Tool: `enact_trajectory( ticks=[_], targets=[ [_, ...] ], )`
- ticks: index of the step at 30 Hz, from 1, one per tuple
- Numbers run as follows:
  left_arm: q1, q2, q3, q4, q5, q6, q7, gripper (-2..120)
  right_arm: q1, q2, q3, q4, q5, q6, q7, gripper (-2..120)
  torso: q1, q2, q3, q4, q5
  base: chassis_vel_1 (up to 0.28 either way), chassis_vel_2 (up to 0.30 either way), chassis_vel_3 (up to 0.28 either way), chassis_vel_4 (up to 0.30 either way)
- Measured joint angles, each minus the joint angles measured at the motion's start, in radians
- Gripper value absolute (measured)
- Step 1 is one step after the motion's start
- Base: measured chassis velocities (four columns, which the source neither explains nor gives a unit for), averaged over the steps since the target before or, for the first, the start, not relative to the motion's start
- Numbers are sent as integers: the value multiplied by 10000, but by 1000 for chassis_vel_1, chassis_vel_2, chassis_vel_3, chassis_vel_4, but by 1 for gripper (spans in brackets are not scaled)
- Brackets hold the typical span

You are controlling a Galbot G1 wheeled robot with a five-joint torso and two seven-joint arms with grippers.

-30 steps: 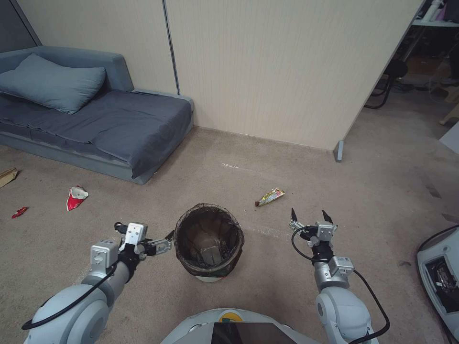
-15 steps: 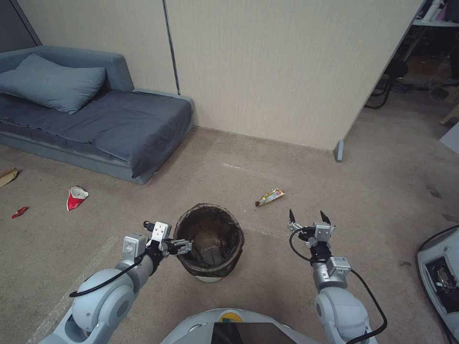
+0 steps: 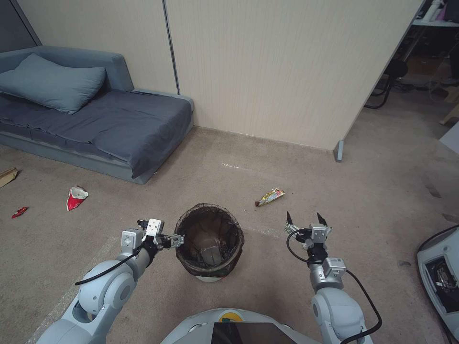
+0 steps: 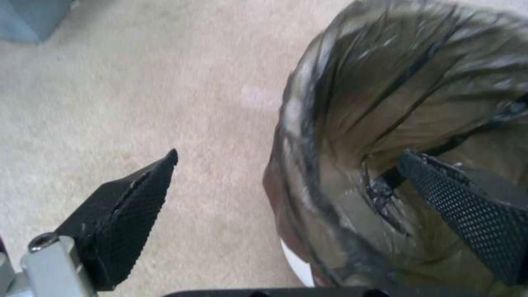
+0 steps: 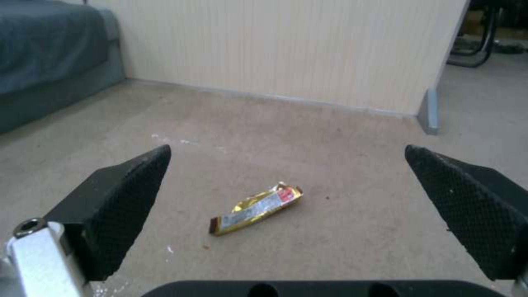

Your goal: Pick up the trash bin, then pick up the garbage from the floor and place it into the trash bin.

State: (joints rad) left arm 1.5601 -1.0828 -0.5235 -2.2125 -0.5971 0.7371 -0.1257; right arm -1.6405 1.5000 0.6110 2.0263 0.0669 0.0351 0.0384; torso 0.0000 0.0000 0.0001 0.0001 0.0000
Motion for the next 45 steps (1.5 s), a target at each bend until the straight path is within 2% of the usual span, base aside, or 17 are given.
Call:
enact_trajectory(
  ticks=[3,12,13,15,16,26,27,34,35,41,42,45],
  targets=[
    [-244,-120,156,631,-198,-4,-146,100,29,-2,-66,-34,-25,0,1,100,0,0,0,-1,-1,0,0,0,0],
    [-712,-291,558,1653,-257,-32,-244,100,52,-47,-61,-154,-39,12,-3,100,0,0,-1,-3,3,0,0,0,0],
    [-744,-307,649,1755,-189,-39,-234,100,60,-48,-68,-160,-42,12,-1,100,0,0,-1,2,2,0,0,0,0],
    [-783,-317,722,1826,3,-55,-119,100,91,-47,-85,-167,-45,12,-4,100,0,1,-2,-4,8,0,0,0,0],
    [-786,-320,759,1829,69,-57,-68,100,97,-50,-85,-169,-45,11,-1,100,0,1,-2,3,8,0,0,0,0],
    [-692,-281,986,1600,537,-50,222,100,109,-59,-47,-233,-53,14,3,100,0,1,-1,0,1,0,0,0,0],
    [-679,-278,982,1574,576,-45,256,93,109,-58,-44,-236,-61,16,6,100,0,0,-1,-1,-2,0,0,0,0],
    [-656,-230,909,1538,506,-20,369,93,128,-45,-68,-240,-114,17,18,100,0,0,0,-2,-3,0,0,0,0],
    [-647,-226,906,1538,491,-19,394,68,135,-38,-72,-240,-123,15,21,100,0,0,0,-1,-3,0,0,0,0],
    [-583,-268,906,1533,496,-20,426,68,105,-15,-81,-250,-156,16,25,100,0,0,0,-1,0,0,0,0,0],
    [-578,-267,904,1525,497,-19,425,42,102,-14,-78,-250,-156,17,26,100,0,0,0,0,0,0,0,0,0],
    [-574,-247,856,1502,496,-11,425,42,99,-25,-53,-250,-157,18,34,100,0,0,0,-1,-2,0,0,0,0]
  ],
)
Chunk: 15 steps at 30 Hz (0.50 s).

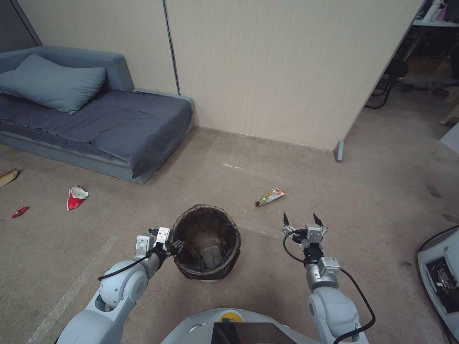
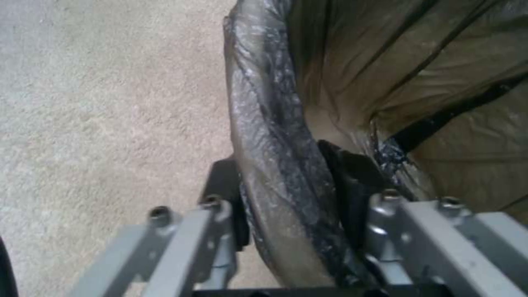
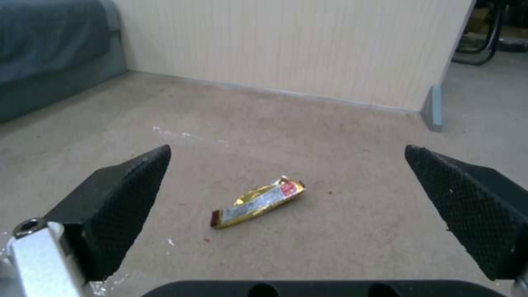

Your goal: Pick up the trash bin, then pick up the garbage from the floor and place it into the trash bin.

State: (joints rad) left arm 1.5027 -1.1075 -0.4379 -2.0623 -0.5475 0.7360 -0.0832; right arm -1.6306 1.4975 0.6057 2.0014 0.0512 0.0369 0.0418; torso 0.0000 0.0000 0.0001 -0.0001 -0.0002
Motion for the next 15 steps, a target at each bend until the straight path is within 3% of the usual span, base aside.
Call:
enact_trajectory(
  ticks=[3,4,9,10,15],
  targets=[
    [0,24,-80,-29,-4,20,-12,42,-2,-10,26,-1,-1,0,5,100,0,-1,1,1,-1,0,0,0,0],
    [-1,41,-126,-84,-13,21,-15,17,-3,-16,33,-3,-1,0,8,100,0,0,0,0,-2,0,0,0,0],
    [15,55,-227,-220,-32,19,-24,17,-2,-14,30,-40,-20,1,11,100,0,0,0,-1,-1,0,0,0,0],
    [23,54,-254,-235,-32,18,-44,3,2,-9,22,-42,-25,1,12,100,0,0,0,1,0,0,0,0,0],
    [42,47,-308,-299,-25,15,-87,3,-4,-6,13,-47,-33,2,15,100,0,0,0,1,0,0,0,0,0]
  ],
)
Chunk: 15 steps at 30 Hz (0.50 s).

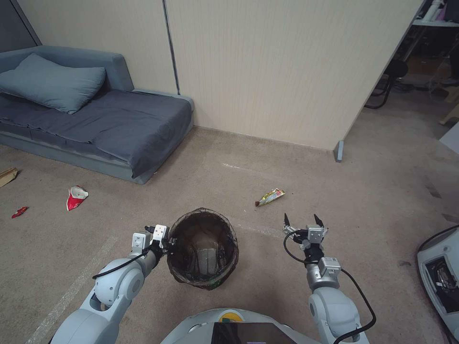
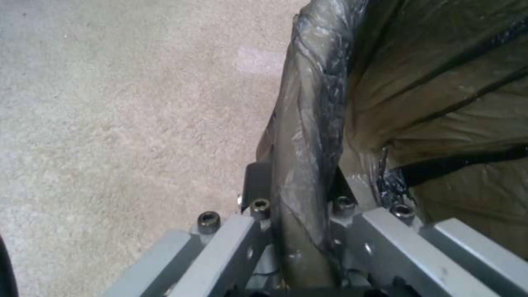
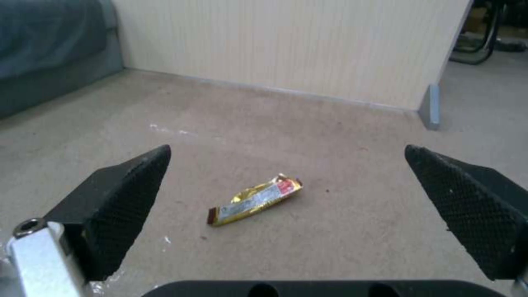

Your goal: Pick up the trash bin, then pick up the garbage from the floor and place it into the trash bin.

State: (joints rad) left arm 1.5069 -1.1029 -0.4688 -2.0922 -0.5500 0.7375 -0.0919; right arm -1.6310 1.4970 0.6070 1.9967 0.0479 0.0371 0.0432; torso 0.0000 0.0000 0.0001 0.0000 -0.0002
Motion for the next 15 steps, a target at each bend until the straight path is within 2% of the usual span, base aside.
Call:
enact_trajectory(
  ticks=[2,10,13,15],
  targets=[
    [5,-5,-18,-29,8,0,-11,3,-6,-1,1,0,-3,0,1,100,0,0,0,0,0,0,0,0,0],
    [51,8,-392,-983,87,-1,-282,0,-18,-29,66,-5,-12,8,4,100,0,0,-1,0,2,0,0,0,0],
    [203,195,-972,-2278,83,-7,-270,0,2,-23,70,-2,-17,8,7,100,0,0,-1,0,2,0,0,0,0],
    [251,240,-1141,-2523,82,-7,-240,0,8,-21,67,-1,-20,8,8,100,0,0,-1,-1,2,0,0,0,0]
  ],
)
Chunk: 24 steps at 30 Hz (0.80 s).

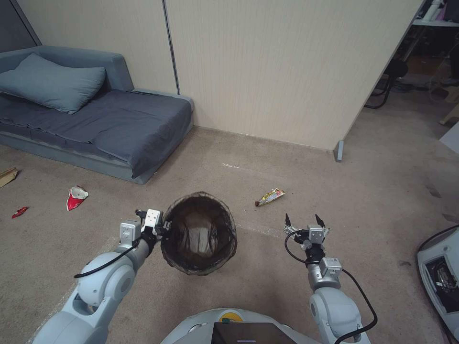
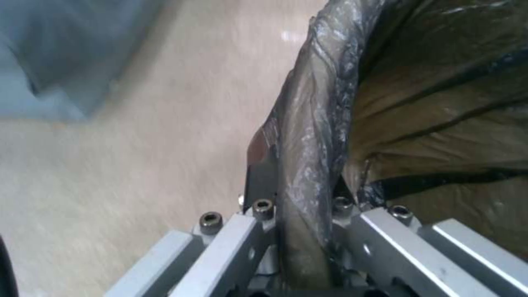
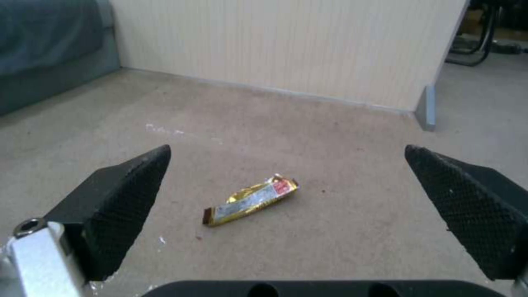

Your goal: Pick up the trash bin, then pick up the garbage from the floor and place it into the trash bin.

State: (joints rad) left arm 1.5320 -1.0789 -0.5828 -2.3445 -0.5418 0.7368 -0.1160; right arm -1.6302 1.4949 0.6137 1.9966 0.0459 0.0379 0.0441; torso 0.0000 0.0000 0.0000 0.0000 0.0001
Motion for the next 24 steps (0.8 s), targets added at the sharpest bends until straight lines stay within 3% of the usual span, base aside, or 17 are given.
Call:
enact_trajectory(
  ticks=[9,24],
  targets=[
    [298,321,-983,-1587,6,-10,256,0,-40,-15,2,254,-7,-16,60,100,0,0,0,0,1,0,0,0,0],
    [847,234,-1324,-1612,469,-12,398,0,-439,8,197,732,-12,141,-72,100,0,0,0,0,0,0,0,0,0]
  ],
)
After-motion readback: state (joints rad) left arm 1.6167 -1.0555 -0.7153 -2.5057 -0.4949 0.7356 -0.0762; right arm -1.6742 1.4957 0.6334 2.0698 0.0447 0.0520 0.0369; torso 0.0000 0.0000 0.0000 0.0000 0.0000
